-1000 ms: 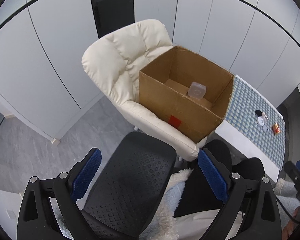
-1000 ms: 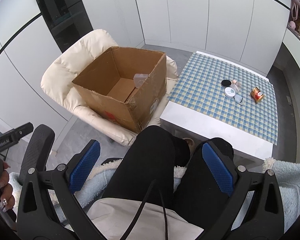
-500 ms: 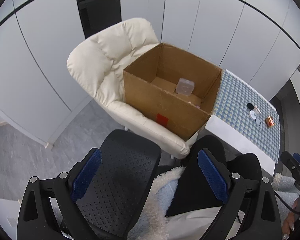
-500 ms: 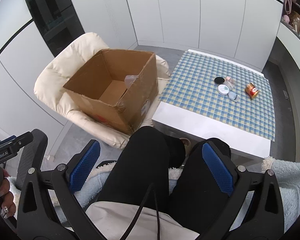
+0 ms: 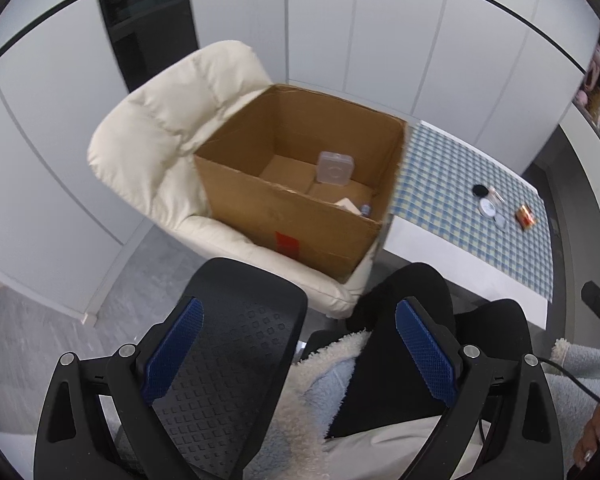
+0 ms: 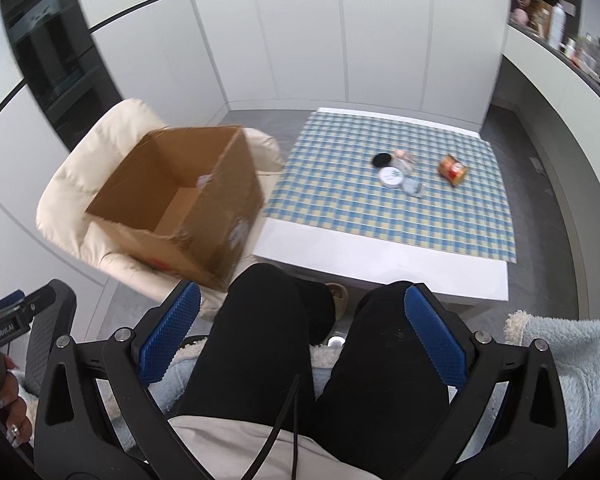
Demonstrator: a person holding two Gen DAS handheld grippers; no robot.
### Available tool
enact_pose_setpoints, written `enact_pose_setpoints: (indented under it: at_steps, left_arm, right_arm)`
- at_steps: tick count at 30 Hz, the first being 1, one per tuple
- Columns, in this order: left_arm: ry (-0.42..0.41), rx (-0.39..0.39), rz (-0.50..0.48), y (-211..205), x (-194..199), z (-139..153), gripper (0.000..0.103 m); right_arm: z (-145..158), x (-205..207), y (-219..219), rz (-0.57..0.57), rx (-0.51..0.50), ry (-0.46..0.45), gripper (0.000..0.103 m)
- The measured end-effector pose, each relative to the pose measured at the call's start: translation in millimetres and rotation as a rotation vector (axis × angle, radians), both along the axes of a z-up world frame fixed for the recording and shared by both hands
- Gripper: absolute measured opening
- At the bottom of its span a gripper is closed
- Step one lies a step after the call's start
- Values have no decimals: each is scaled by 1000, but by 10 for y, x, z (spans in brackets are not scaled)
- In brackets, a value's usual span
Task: Organize objects
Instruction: 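Move both open tools from the box toward the cosmetics on the cloth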
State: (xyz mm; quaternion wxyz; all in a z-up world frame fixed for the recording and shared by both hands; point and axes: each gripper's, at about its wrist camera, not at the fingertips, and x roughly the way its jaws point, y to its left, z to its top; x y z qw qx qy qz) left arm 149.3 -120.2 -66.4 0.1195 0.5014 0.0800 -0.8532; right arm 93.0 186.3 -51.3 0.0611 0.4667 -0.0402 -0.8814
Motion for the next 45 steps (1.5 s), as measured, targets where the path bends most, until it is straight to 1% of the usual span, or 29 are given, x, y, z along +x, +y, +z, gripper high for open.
enact_pose_setpoints:
  at_steps: [5,8,11,15,19,22,26,32,36,40,43,45]
  left_arm:
    - [34,9,-90,238,-147,-38,97]
    - [28,43,-142,404,-260,-83,97]
    - [28,56,-188,583,-352,-94,97]
    - [45,39,-260,875,-422,-38,97]
    - [51,26,-309,1114,-475,4,97]
    - [45,28,-340,1298,-568,24,97]
    - [68,12,-362,1498,-721,65,97]
    - [91,39,-373,1679,-1023,86,97]
    - [111,52,-371,1771,-1296,85,97]
    - [118,47,-342,1884,-1603,-16,97]
    - [102,80,-322,1986,-1874,-156,97]
    - [95,76,-327,2058,-2029,-255,97]
  right_arm:
    - [-37,12,309,-81,11,-12,103]
    - [-19,66,499,-132,23,1,103]
    - [-10,120,682,-169,16,6,103]
    - [8,198,874,-208,20,13,103]
    - [-8,293,1052,-241,19,7,103]
    - [-16,346,1168,-266,18,8,103]
    - [-27,339,1328,-301,16,17,103]
    - [-96,144,1541,-324,24,23,103]
    - [-171,-107,1676,-325,19,17,103]
    - [-242,-392,1780,-330,23,33,103]
    - [-336,-677,1839,-324,1,46,103]
    - [-415,-868,1844,-326,1,49,103]
